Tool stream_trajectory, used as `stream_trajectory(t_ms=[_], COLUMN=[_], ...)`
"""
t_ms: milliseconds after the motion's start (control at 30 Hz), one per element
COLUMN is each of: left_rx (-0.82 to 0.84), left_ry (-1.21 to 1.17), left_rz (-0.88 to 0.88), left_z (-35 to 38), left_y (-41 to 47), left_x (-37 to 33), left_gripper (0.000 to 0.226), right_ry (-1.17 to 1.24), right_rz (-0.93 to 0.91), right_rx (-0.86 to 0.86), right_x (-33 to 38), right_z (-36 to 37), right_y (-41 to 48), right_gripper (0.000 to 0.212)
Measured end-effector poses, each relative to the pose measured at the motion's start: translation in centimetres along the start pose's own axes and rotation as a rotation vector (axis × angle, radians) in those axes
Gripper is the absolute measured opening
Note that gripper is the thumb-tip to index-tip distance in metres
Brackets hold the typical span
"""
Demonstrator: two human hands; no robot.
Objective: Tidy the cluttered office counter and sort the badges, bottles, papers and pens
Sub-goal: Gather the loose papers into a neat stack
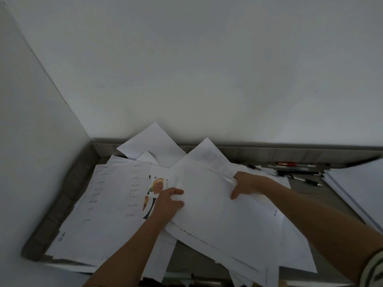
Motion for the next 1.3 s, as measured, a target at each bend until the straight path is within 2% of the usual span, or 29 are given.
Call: stream_trajectory(t_ms=[67,167,267,300,400,433,567,667,767,800,933,1033,1100,1233,1300], left_rx=[-0.034,-0.194,-0.299,-0.273,-0.098,-0.047,0.002,0.001,0.038,0.043,0.034,0.008,-0.014,0.012,0.003], left_ry=[-0.054,-0.133,-0.337,-0.396,-0.483,-0.517,-0.536,-0.442,-0.421,-0.427,-0.435,-0.492,-0.513,-0.477,-0.496], left_rz=[0.011,0.051,0.045,0.06,0.193,0.237,0.345,0.325,0.279,0.274,0.268,0.283,0.252,0.179,0.185], left_z=[-0.2,-1.7,-3.8,-4.3,-4.3,-4.2,-4.2,-4.2,-3.4,-3.1,-1.9,-2.0,-2.0,-1.0,-1.2], left_y=[0.0,0.0,0.1,0.1,-0.1,-0.4,-0.7,-0.6,-0.6,-0.7,-1.1,-0.9,-0.9,-1.6,-1.6], left_x=[-0.5,-2.1,-4.4,-5.4,-9.4,-10.8,-13.1,-12.4,-11.2,-11.1,-12.0,-12.8,-11.9,-9.2,-9.3], left_gripper=[0.038,0.064,0.094,0.093,0.052,0.045,0.04,0.03,0.041,0.046,0.034,0.03,0.03,0.052,0.046], right_ry=[0.053,0.187,0.481,0.579,0.864,0.932,1.01,1.042,1.054,1.05,1.026,1.133,1.206,1.056,1.047], right_rz=[-0.044,-0.139,-0.25,-0.297,-0.44,-0.483,-0.551,-0.539,-0.534,-0.526,-0.551,-0.59,-0.514,-0.371,-0.376], right_rx=[-0.043,-0.141,-0.252,-0.275,-0.258,-0.236,-0.117,-0.099,-0.116,-0.118,-0.113,-0.128,-0.087,-0.069,-0.146], right_x=[0.1,0.2,0.2,0.3,1.4,1.8,2.4,1.5,0.3,0.1,0.1,0.2,-0.3,-0.8,0.1], right_z=[-0.5,-3.2,-6.8,-7.8,-8.8,-8.7,-7.5,-6.7,-6.0,-5.6,-4.4,-4.7,-3.8,-0.6,-0.7], right_y=[-0.9,-2.9,-5.0,-5.7,-7.6,-8.1,-8.5,-8.1,-7.2,-6.8,-6.4,-6.4,-6.0,-5.1,-5.2], right_gripper=[0.064,0.035,0.035,0.039,0.047,0.048,0.047,0.048,0.072,0.074,0.063,0.052,0.05,0.067,0.054])
Point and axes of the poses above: each hand's wrist, its own y-axis towards the middle knuckle, its own z-axis out of the palm, x = y × z, the point moved 2 cm from there along y, towards the middle knuckle, and after that the axes turned 5 degrees about z, right-handed, at the moved point
